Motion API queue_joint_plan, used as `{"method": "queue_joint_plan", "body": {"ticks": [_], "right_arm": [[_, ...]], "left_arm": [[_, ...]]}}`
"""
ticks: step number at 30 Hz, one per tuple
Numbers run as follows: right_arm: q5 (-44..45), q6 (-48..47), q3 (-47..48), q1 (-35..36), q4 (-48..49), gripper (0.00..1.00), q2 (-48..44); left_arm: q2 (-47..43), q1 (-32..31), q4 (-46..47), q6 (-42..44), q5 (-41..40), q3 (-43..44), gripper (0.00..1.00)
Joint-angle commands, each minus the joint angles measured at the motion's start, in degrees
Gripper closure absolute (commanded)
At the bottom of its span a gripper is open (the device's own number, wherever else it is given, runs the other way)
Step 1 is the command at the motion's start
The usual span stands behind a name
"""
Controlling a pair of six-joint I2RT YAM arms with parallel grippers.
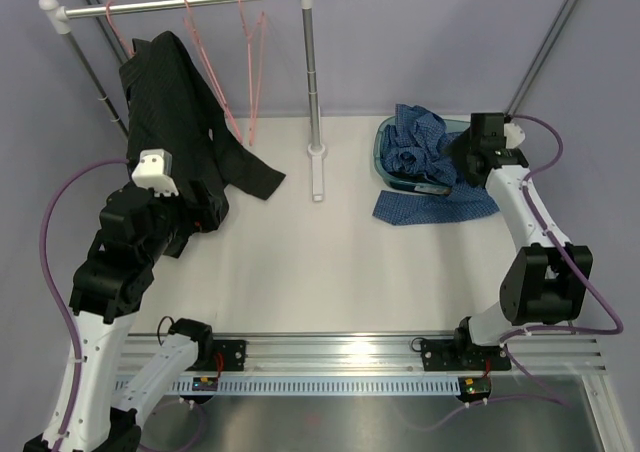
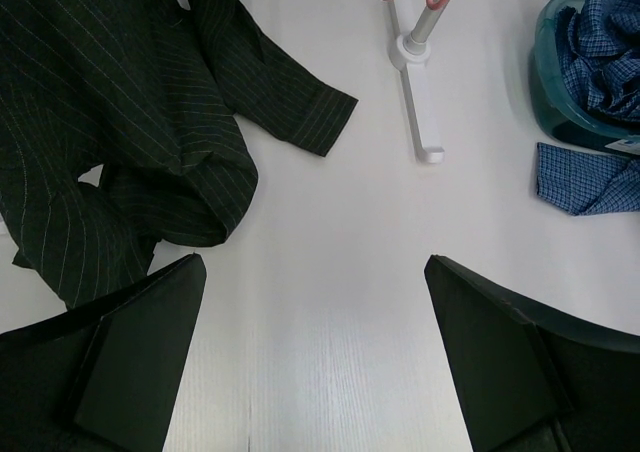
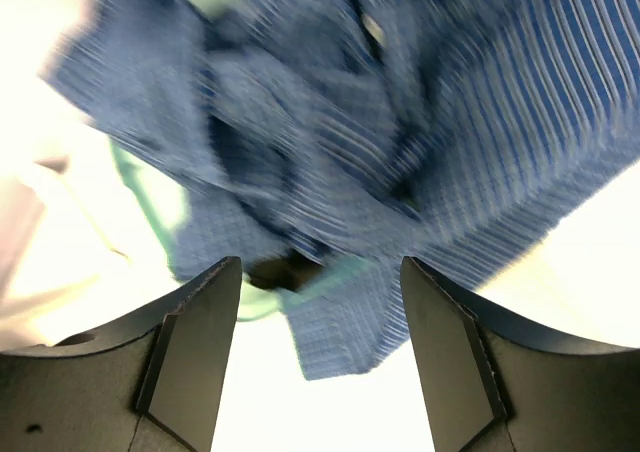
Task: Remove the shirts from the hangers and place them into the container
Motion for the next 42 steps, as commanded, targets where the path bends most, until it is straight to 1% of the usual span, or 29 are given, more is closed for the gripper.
{"method": "queue_joint_plan", "body": {"ticks": [1,7,9,12,17,22,29,33,35,39,42], "right_arm": [[-0.9,0.4,-6.4,0.6,1.5,0.26,-1.6],[0.9,1.5,-12.3,6.5,1.0,0.27,-0.6],[0.8,2.9,-13.8,9.5,1.6,0.29,1.0],[-0.9,5.8,-14.5,11.0,2.9,0.31,4.2],[-1.5,8.6,-13.9,11.4,4.0,0.33,8.5],[-1.9,9.4,-14.6,11.4,3.6,0.36,10.4],[-1.3,10.0,-10.4,11.7,0.1,0.38,13.7],[0.4,10.0,-8.2,11.7,-4.0,0.42,15.4],[0.6,9.9,-7.3,11.7,-4.9,0.46,16.3],[0.6,9.5,-5.4,11.7,-7.2,0.48,17.6],[0.6,9.1,-3.7,11.7,-9.0,0.48,19.0]], "left_arm": [[0.1,-0.2,2.9,-0.1,1.7,1.3,0.01],[0.1,-0.2,3.8,-0.3,2.7,0.8,0.01],[-0.1,-0.2,3.9,-0.2,2.5,0.6,0.01],[-0.4,-0.2,3.7,-0.1,2.3,0.4,0.01],[-0.5,-0.2,3.1,0.1,2.2,0.6,0.01],[-0.7,-0.2,3.1,0.2,2.0,0.4,0.01],[-0.6,-0.2,3.4,0.2,2.0,0.4,0.01],[-1.0,-0.2,3.0,0.5,1.3,0.3,0.01],[-1.2,-0.2,2.8,0.6,1.0,0.1,0.01],[-1.6,-0.2,2.6,0.9,0.3,0.0,0.01],[-1.9,-0.2,2.6,1.2,0.0,0.2,0.01]]}}
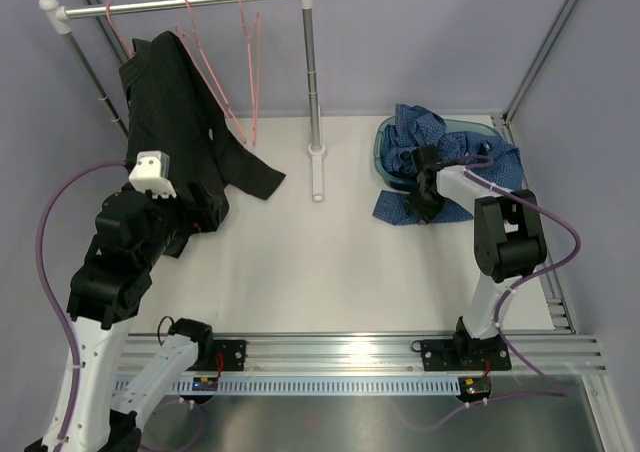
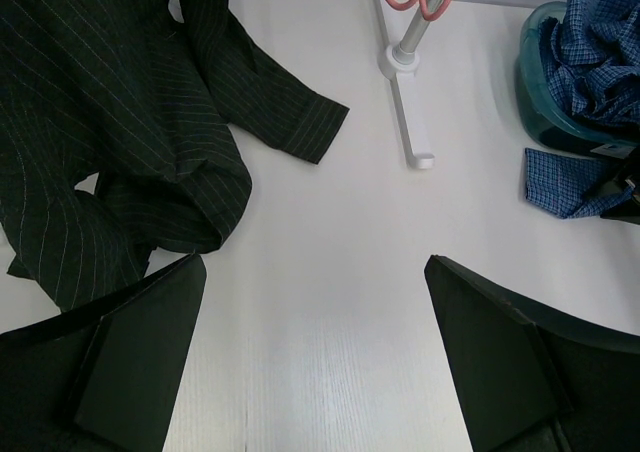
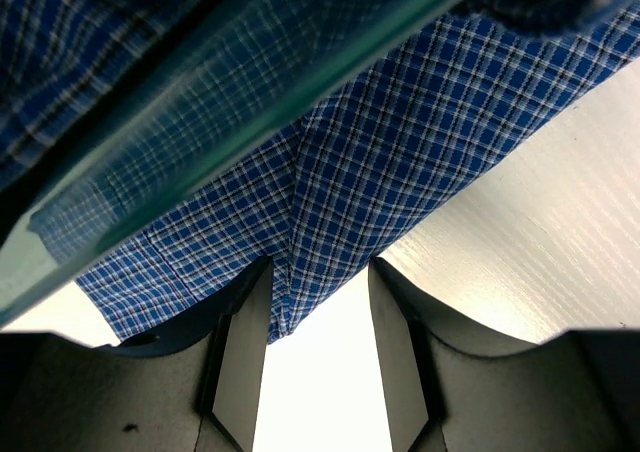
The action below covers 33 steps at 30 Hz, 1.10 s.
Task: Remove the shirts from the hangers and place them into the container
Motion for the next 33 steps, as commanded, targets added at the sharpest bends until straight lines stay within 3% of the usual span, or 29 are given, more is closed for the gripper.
{"method": "queue_joint_plan", "body": {"ticks": [1,9,13,18,22,27,33], "right_arm": [[1.8,0.0,3.2,0.5,-3.7,0.49,1.5],[3.4,-0.8,4.1,0.6,-5.9,0.53,2.5],[3.5,-0.5,4.1,0.7,-6.0,0.65,2.6],[4.2,0.4,2.5,0.6,-5.5,0.87,1.2],[6.4,0.2,0.5,0.7,-5.2,1.00,-3.4],[14.5,-3.0,2.2,0.6,-9.8,1.00,-10.4],[22.7,-11.8,12.5,0.7,-11.9,1.00,-19.2]], "left_arm": [[-0.8,-0.2,2.0,1.2,-0.9,0.1,0.01],[-1.6,-0.2,2.1,1.5,-1.4,-0.7,0.01],[-2.0,-0.2,2.1,1.7,-1.6,-0.8,0.01],[-1.9,-0.2,1.8,1.9,-2.0,-0.6,0.01],[-1.7,-0.2,1.7,2.2,-2.2,-0.4,0.01],[-1.1,-0.2,2.0,2.3,-2.2,-0.2,0.01],[-0.5,-0.2,2.1,2.5,-2.6,0.3,0.01]]}}
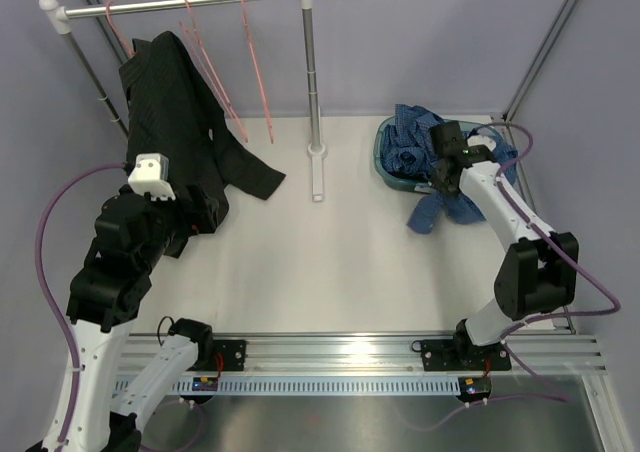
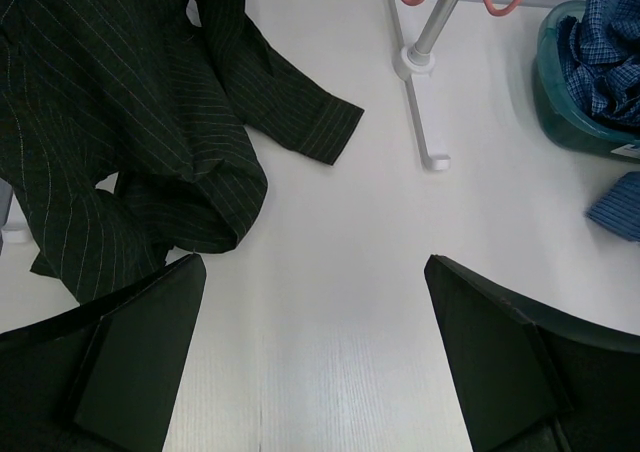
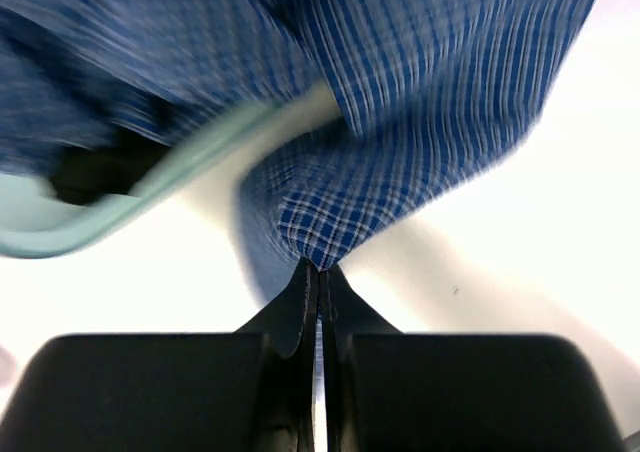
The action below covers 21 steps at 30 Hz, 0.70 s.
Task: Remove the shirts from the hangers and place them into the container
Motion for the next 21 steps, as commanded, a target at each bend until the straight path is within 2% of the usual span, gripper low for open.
{"method": "queue_joint_plan", "body": {"ticks": [1,3,7,15,18,21], "right_arm": [[9.7,-6.6,9.6,0.5,-1.0,1.00,-5.1],[10.9,-11.0,14.0,0.5,-0.9,1.00,-4.2],[11.8,-15.4,30.5,0.4,-1.8,1.00,0.2],[1.3,-21.7,56.9,-1.2,4.8,1.00,14.2],[-3.1,-21.5,62.6,-1.3,7.1,1.00,18.7],[-10.6,-19.4,62.3,-1.5,12.4,1.00,20.7]], "left_arm": [[0.6,-0.2,2.1,1.0,-0.8,1.0,0.01],[0.8,-0.2,1.9,1.0,-1.0,1.2,0.01],[0.7,-0.2,1.6,0.9,-1.5,1.2,0.01],[0.8,-0.2,1.6,0.6,-1.8,0.9,0.01],[0.7,-0.2,1.8,0.5,-2.2,0.7,0.01],[0.7,-0.2,1.8,0.7,-2.6,0.5,0.01]]}}
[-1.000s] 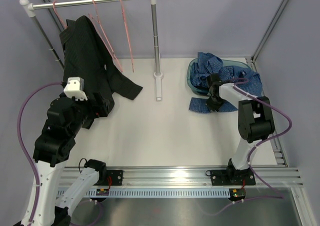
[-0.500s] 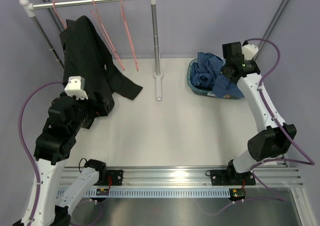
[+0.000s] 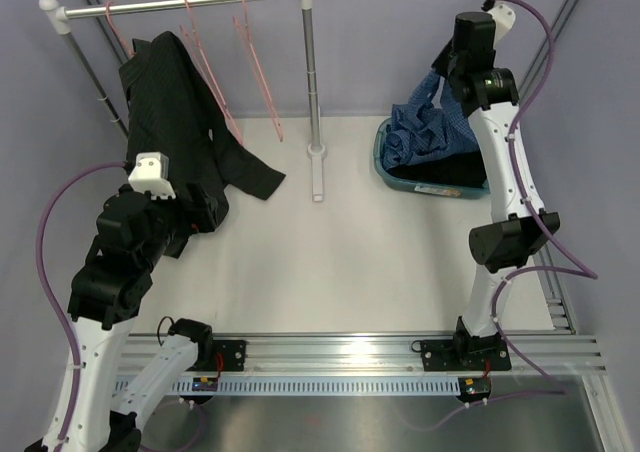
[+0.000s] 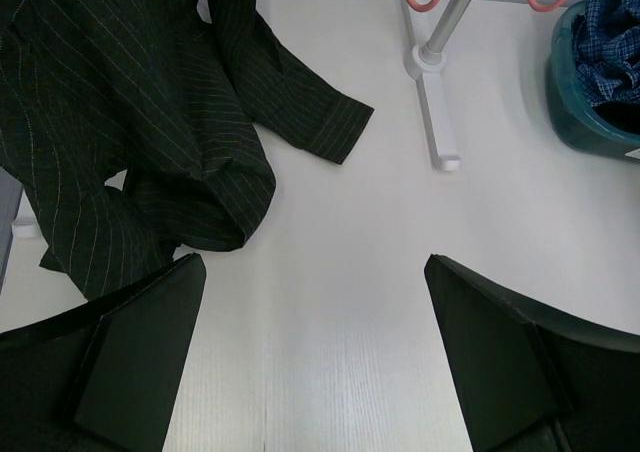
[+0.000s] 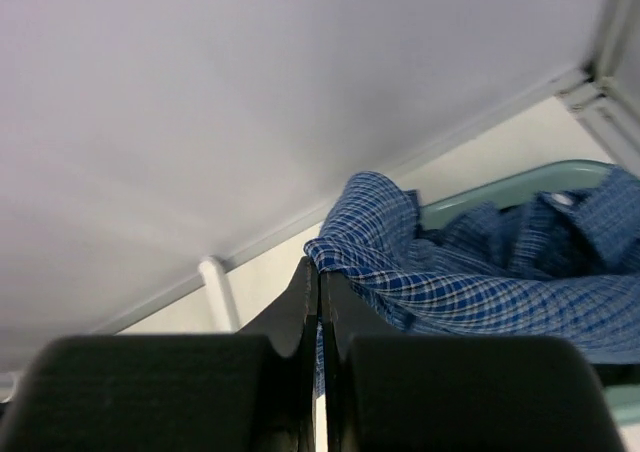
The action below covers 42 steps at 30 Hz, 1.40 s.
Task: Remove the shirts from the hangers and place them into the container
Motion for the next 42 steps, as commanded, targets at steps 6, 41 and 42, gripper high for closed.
{"method": "queue_joint_plan", "body": {"ticks": [6,41,42], "right_arm": [[-16.2,10.7,-15.1,-3.6,14.5,1.00,-1.4],[-7.8,7.8,-35.1,-17.0,-2.9,0.74,3.4],[-7.9,6.8,-34.4,-17.0,-2.9,0.71,2.4]], "left_arm": [[0.1,-0.2,2.0,0.8,-1.7,0.5,0.01],[0.6,-0.2,3.4,-0.5,0.1,-0.4,0.01],[0.5,-0.2,3.4,-0.4,0.2,-0.4,0.01]]}}
